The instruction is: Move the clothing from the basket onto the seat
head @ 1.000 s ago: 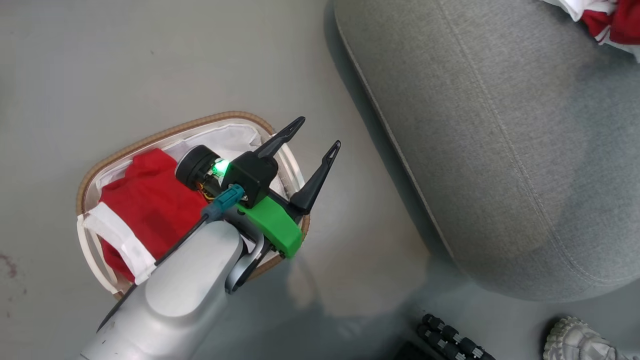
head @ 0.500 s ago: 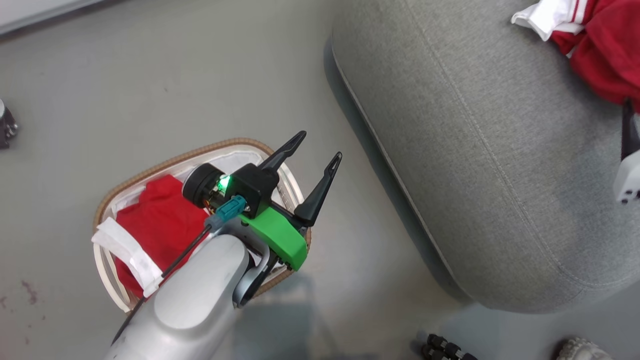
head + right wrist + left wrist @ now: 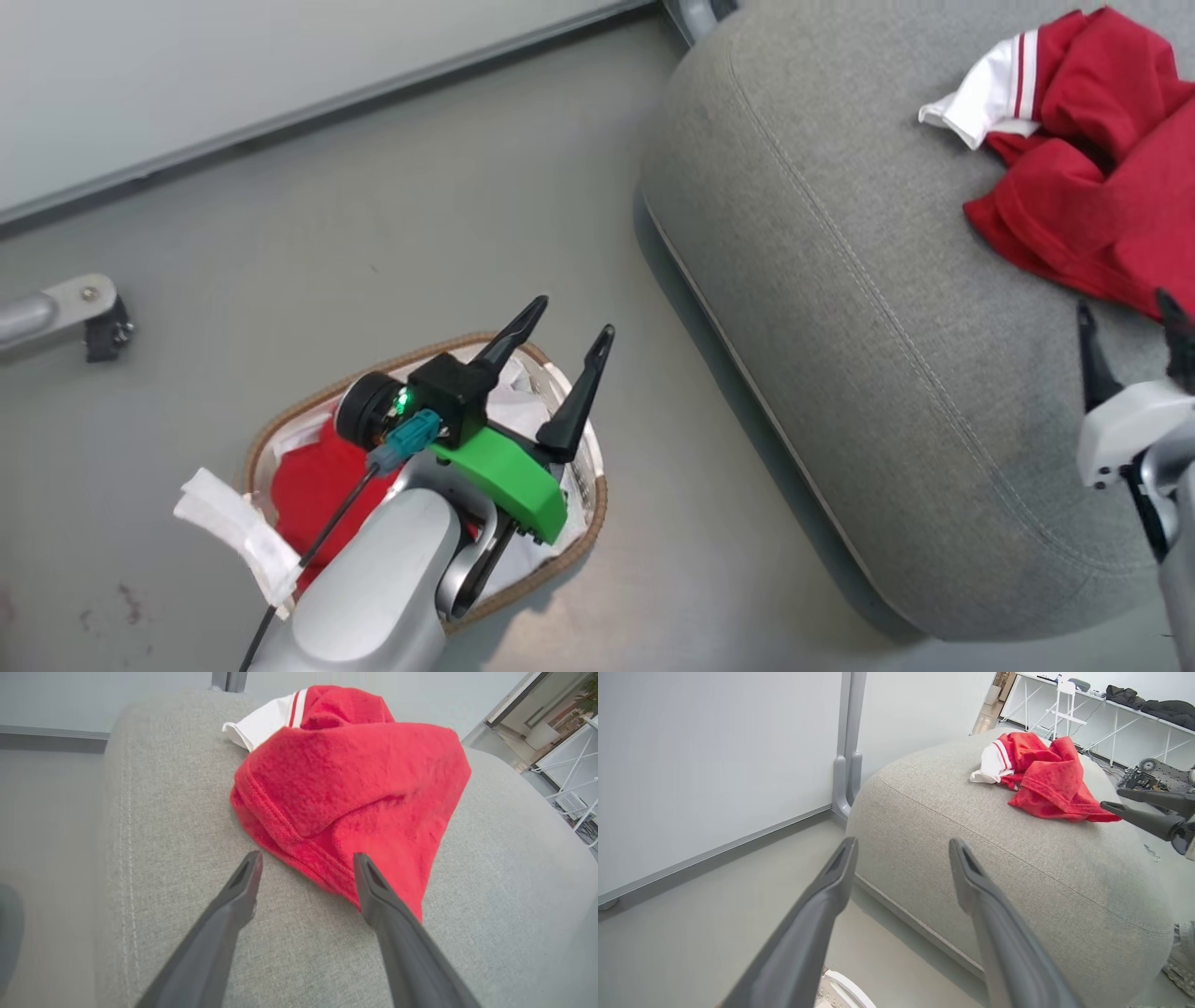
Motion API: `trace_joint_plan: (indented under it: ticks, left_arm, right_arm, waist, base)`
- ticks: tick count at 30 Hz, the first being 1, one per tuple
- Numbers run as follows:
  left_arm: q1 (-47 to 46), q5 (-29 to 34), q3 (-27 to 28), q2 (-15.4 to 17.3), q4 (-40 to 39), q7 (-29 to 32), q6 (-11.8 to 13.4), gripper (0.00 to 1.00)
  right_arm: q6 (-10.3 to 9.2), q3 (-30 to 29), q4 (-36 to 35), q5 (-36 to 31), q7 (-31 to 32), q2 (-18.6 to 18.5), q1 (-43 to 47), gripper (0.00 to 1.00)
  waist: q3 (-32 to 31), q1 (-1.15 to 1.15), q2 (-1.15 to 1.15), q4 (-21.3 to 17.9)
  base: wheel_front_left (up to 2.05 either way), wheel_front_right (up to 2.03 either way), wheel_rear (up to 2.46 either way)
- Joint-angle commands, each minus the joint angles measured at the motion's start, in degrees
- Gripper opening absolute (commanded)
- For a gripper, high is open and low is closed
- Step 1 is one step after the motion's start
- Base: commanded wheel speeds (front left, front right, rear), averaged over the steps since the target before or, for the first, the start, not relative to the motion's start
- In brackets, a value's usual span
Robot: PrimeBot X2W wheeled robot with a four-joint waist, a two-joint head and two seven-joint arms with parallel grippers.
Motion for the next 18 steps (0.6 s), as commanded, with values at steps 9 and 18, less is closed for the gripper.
trace_joint_plan:
  ticks: [9,18]
  left_arm:
    - [6.22,3.73,9.57,-1.71,-0.75,0.01,0.07,1.0]
    - [11.51,8.03,19.85,-2.98,0.31,0.01,0.07,1.0]
  right_arm:
    - [-0.08,7.12,-9.1,3.66,-0.26,2.25,1.93,1.0]
    - [-0.08,9.48,-12.99,7.01,-0.26,4.84,4.82,1.0]
  waist:
    - [-7.29,0.0,0.0,6.65]
    - [-11.27,0.0,0.0,11.46]
  base:
    - [0.0,0.0,0.0]
    - [0.0,0.0,0.0]
